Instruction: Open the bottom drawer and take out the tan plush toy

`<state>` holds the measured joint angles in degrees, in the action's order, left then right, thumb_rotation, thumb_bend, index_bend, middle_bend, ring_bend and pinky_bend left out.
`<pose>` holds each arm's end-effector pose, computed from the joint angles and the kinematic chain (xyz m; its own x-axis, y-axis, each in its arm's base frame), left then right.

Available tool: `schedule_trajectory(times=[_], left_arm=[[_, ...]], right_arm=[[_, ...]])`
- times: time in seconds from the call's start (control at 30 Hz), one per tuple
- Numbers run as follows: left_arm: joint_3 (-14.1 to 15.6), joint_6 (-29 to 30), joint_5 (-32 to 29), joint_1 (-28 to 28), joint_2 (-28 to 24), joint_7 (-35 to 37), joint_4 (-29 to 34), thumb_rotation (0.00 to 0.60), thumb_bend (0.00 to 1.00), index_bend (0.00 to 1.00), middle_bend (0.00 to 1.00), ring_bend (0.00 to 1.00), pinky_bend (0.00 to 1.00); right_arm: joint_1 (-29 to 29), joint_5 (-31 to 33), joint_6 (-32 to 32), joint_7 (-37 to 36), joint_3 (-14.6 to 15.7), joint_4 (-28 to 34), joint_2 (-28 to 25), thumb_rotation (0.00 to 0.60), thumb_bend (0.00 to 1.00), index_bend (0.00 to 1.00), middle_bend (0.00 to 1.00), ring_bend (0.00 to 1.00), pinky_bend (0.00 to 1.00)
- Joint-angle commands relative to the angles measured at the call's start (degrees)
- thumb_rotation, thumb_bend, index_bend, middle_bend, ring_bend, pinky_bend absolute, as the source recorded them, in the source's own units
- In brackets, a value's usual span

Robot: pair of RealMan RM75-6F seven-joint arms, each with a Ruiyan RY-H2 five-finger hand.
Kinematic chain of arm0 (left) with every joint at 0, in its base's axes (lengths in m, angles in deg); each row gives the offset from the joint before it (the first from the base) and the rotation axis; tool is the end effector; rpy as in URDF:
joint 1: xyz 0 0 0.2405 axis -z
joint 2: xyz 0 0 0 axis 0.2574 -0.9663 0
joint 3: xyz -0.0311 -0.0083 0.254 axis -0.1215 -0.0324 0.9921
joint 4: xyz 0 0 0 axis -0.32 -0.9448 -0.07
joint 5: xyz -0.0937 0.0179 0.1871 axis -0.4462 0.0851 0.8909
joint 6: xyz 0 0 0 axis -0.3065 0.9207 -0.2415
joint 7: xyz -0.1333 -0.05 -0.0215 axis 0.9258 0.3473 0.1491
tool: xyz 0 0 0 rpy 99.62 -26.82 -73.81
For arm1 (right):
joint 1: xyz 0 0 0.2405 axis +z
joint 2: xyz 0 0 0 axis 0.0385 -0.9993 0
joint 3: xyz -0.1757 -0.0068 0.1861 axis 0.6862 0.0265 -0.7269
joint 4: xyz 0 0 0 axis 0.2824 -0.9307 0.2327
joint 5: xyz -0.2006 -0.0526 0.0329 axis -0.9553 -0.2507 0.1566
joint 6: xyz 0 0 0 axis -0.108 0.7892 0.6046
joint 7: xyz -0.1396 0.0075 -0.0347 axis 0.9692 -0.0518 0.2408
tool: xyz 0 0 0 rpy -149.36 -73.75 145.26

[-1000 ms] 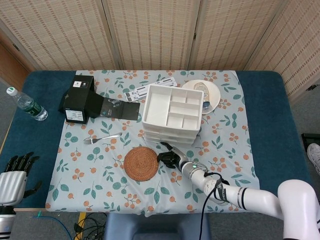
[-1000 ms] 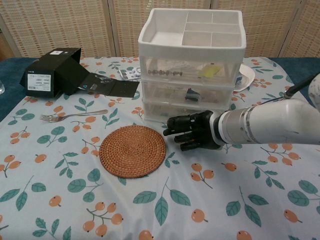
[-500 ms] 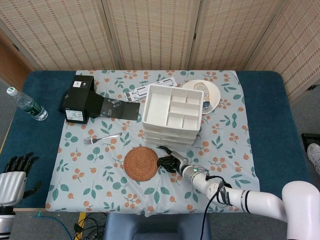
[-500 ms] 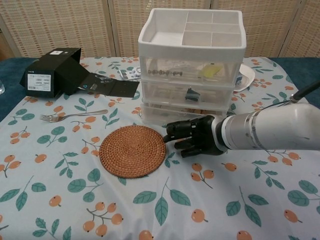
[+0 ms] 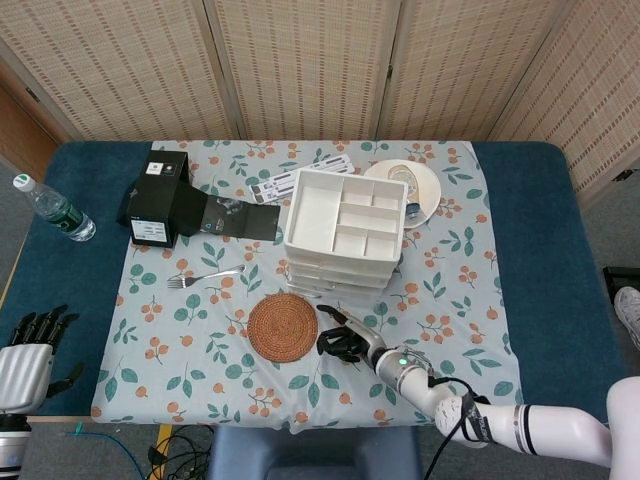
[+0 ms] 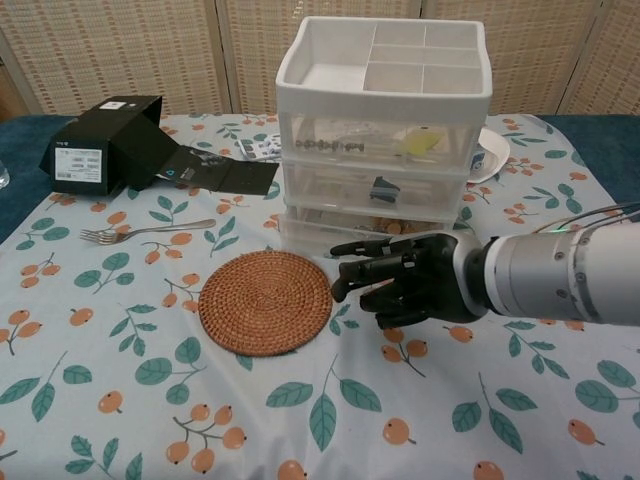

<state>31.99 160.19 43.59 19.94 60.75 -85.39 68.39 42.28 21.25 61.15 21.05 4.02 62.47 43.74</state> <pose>-0.3206 0.1786 0.1405 0.5149 0.0279 0.8568 0.8569 0.0103 -0.5153 -0.1022 -0.2814 -0.0615 -0.7244 -0.6044 0.3314 -0.6778 0.5368 -0.5024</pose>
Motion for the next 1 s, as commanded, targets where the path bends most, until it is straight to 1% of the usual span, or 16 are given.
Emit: schedule_trajectory(times=[0.03, 0.1, 0.17, 0.3, 0.4, 0.63, 1.0], left_arm=[[0.0, 0.1, 0.1, 0.0, -0.1, 0.0, 0.1, 0.600, 0.25, 0.19, 0.14, 0.15, 0.11], [0.0, 0.1, 0.2, 0.0, -0.2, 0.0, 0.2, 0.600, 0.25, 0.19, 0.14, 0.15, 0.11], [0.0, 0.1, 0.3, 0.0, -0.1, -0.1, 0.3, 0.600, 0.25, 0.19, 0.14, 0.15, 0.11], [0.1, 0.0, 0.5, 0.1, 0.0, -0.3, 0.4, 0.600, 0.25, 0.19, 0.14, 0.15, 0.11], [0.1, -0.1, 0.5, 0.2, 0.1, -0.4, 0.5, 0.600, 0.25, 0.19, 0.14, 0.15, 0.11], [0.1, -0.4, 0.2, 0.2, 0.1, -0.7, 0.5, 0.600, 0.25, 0.19, 0.14, 0.15, 0.11], [0.2, -0.4, 0.0, 0.0, 0.0, -1.0, 0.8, 0.600, 0.25, 0.19, 0.14, 0.15, 0.11]], right_arm=[[-3.2, -6.1, 5.0, 2.8, 1.1, 4.5, -2.3, 0.600, 0.63, 0.00, 0.63, 0.90, 1.00], [-4.2, -8.0, 7.2, 4.1, 1.7, 6.1, -3.3, 0.600, 0.63, 0.00, 0.63, 0.90, 1.00], [-4.6, -8.4, 8.2, 5.0, 2.2, 7.1, -4.4, 0.600, 0.63, 0.00, 0.63, 0.90, 1.00], [-4.8, -8.1, 9.8, 6.9, 2.8, 7.9, -6.1, 0.600, 0.63, 0.00, 0.62, 0.90, 1.00], [-4.2, -6.6, 9.9, 8.2, 3.0, 7.5, -6.9, 0.600, 0.63, 0.00, 0.62, 0.90, 1.00], [-1.7, -2.3, 9.2, 10.6, 2.9, 4.9, -7.1, 0.600, 0.63, 0.00, 0.61, 0.90, 1.00], [2.8, 4.7, 7.2, 13.6, 3.1, -1.0, -4.8, 0.600, 0.63, 0.00, 0.58, 0.90, 1.00]])
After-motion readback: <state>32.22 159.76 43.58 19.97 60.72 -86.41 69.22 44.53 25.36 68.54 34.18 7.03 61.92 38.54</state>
